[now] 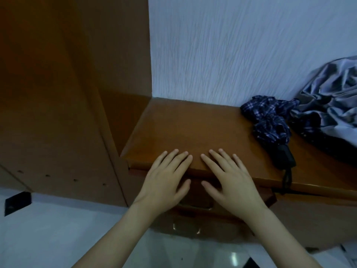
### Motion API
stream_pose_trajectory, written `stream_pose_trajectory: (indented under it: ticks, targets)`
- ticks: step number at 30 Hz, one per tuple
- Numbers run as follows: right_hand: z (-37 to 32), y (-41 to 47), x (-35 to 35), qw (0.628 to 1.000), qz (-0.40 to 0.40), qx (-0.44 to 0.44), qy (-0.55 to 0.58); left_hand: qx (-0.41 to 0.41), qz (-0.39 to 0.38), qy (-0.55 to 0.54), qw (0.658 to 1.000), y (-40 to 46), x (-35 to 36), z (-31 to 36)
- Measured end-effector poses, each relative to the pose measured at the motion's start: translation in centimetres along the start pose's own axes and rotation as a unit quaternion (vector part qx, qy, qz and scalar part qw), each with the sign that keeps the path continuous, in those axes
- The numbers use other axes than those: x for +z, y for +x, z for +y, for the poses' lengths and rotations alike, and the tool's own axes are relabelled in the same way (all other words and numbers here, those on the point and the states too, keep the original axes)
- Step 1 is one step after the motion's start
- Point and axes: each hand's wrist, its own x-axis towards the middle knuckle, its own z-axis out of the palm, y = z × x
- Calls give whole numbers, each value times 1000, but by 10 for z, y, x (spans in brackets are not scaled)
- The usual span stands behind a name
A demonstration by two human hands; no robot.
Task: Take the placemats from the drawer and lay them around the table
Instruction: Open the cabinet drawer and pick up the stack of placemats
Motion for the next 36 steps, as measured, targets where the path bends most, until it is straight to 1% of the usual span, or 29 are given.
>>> stream_pose_trajectory:
  ticks: [2, 4, 8, 10, 12, 14, 15, 16, 18, 20, 23, 25, 27, 32, 36]
  targets:
    - [5, 2, 2, 1000, 3, -7, -7, -4, 18, 5, 1000, -1, 2, 4]
    - [6, 1, 1, 1000, -2, -15, -9, -9, 17, 5, 1000, -4, 3, 9]
    - [4, 2, -7, 999, -32, -12, 15, -33, -21, 6, 999, -4, -6, 20]
    - [5, 2, -10, 999, -39, -16, 27, -35, -28, 5, 999, -3, -9, 25]
    - [6, 2, -11, 998, -43, -19, 34, -26, -1, -21, 999, -8, -11, 31]
    - [9, 2, -10, 997, -50, -23, 45, 11, 60, -63, 996, -17, -5, 39]
    - [10, 3, -10, 997, -54, -24, 54, 34, 80, -78, 993, -23, 0, 44]
    - [12, 4, -10, 996, -58, -25, 64, 53, 80, -85, 992, -29, 5, 49]
    - [14, 6, -13, 995, -68, -29, 71, 67, 32, -86, 994, -37, 20, 58]
    - [14, 6, -14, 994, -75, -31, 69, 63, -32, -75, 995, -41, 36, 62]
    - [14, 6, -16, 994, -84, -32, 69, 32, -120, -55, 991, -37, 50, 66]
    - [15, 7, -16, 994, -84, -34, 65, 4, -159, -46, 986, -32, 58, 69]
    - [14, 6, -16, 994, -84, -33, 63, -17, -165, -37, 985, -29, 65, 71]
    - [12, 7, -18, 993, -85, -25, 72, -38, -133, -30, 990, -25, 70, 75]
    - [10, 7, -22, 994, -90, -19, 67, -27, -138, -1, 990, -36, 68, 80]
